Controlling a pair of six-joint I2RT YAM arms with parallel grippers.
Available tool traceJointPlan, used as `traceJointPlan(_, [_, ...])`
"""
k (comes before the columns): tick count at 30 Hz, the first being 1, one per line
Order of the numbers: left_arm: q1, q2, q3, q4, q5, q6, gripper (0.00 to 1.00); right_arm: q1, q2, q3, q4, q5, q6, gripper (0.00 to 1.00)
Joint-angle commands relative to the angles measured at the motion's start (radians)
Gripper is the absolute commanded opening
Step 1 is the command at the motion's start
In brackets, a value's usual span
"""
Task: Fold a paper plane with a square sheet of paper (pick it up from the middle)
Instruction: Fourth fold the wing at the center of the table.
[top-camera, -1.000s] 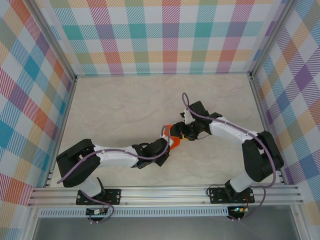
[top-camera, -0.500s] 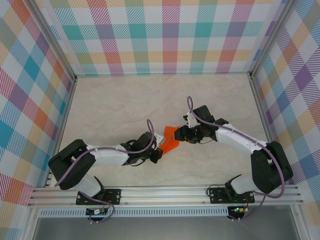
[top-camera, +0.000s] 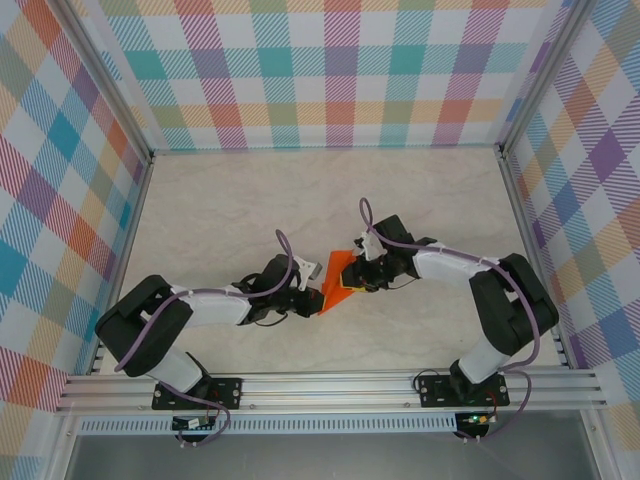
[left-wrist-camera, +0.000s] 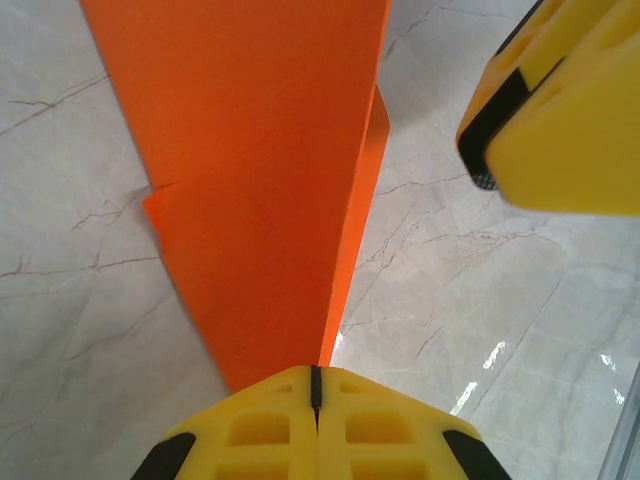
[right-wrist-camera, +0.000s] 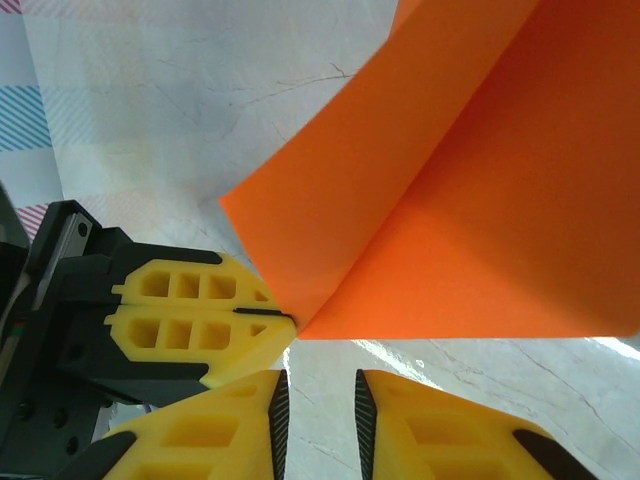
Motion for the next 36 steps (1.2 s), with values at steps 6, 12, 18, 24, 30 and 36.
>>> traceJointPlan(6, [0.025,0.050,-0.007,0.052,0.058,-0.045,0.00,0.017,0.091,0.085,0.074,-0.075,0.010,0.18])
traceJointPlan(12, [0.042,0.060,-0.016,0.089,0.075,-0.073,0.00,0.017,0.155,0.123,0.081,-0.083,0.010,0.16])
traceJointPlan(18, [0.054,0.056,-0.037,0.134,0.103,-0.101,0.00,0.017,0.186,0.153,0.079,-0.072,0.011,0.16])
traceJointPlan(24, [0.054,0.060,-0.013,0.085,0.097,-0.064,0.00,0.017,0.164,0.155,0.028,-0.023,0.008,0.22])
traceJointPlan(30, [0.055,0.055,0.008,0.057,0.105,-0.041,0.02,0.017,0.083,0.148,-0.084,0.121,0.022,0.51])
traceJointPlan(36, [0.044,0.051,0.045,-0.015,0.080,0.008,0.11,0.017,0.106,0.137,-0.052,0.115,0.079,0.62])
